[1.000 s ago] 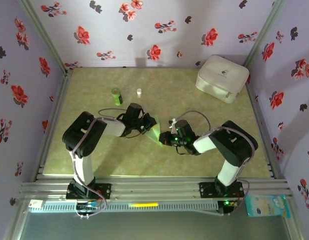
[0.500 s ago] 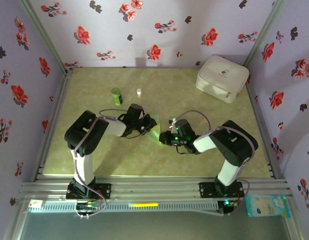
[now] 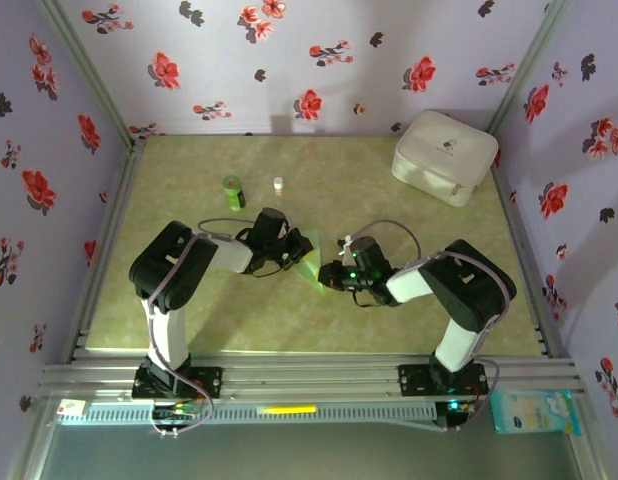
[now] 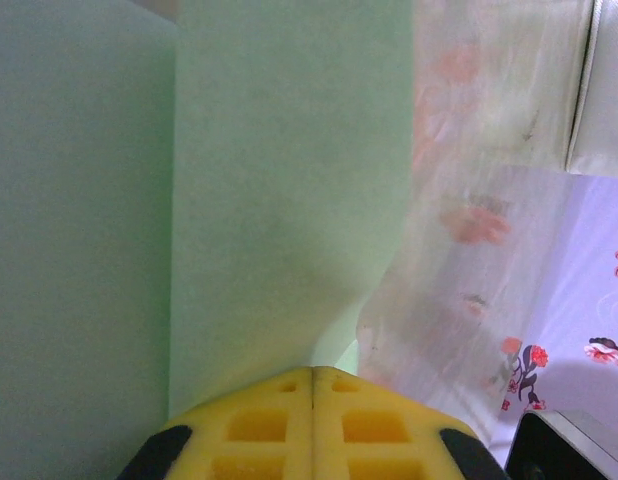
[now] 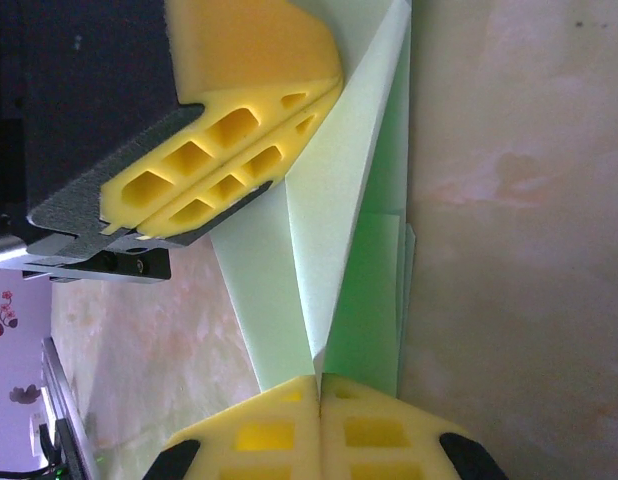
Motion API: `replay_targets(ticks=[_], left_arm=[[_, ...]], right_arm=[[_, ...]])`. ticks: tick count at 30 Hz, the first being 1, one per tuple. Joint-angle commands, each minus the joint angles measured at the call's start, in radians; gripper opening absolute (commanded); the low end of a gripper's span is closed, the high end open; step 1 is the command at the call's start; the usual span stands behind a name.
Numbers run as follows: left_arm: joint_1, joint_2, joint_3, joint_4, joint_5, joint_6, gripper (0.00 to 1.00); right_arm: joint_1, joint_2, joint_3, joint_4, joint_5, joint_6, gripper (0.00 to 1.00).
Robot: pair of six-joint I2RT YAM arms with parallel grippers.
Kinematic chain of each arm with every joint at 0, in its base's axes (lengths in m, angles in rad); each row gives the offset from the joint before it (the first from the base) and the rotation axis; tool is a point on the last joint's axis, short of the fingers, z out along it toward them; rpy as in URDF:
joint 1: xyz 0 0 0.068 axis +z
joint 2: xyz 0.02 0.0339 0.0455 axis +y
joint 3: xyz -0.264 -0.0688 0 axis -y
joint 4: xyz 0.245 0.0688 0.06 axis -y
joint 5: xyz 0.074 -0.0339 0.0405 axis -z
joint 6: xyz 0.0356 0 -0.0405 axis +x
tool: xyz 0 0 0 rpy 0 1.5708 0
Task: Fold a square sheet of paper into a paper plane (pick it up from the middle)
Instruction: Fourth fold the wing at the center of the table.
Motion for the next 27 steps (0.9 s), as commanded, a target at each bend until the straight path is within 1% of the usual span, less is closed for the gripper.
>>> replay_targets(ticks=[1, 9, 16, 24, 27], left_arm=[[-0.004, 0.027, 0.001, -0.041, -0.026, 0.035, 0.05], [-0.004, 0.043, -0.003, -0.053, -0.021, 0.037, 0.05], [-0.004, 0.049, -0.006, -0.057, -0.017, 0.043, 0.05], [-0.004, 0.052, -0.012, -0.056, -0.016, 0.043, 0.05], [-0.005, 0.05, -0.014, -0.054, -0.016, 0.043, 0.05]], right_arm=[[-0.006, 0.059, -0.01, -0.144, 0.038, 0.014, 0.0], [-0.008, 0.048, 0.002, -0.17, 0.024, 0.024, 0.0], [-0.008, -0.007, 0.02, -0.236, -0.018, 0.039, 0.07], [-0.009, -0.052, 0.033, -0.305, -0.073, 0.036, 0.11], [-0.008, -0.062, 0.033, -0.315, -0.081, 0.038, 0.1]])
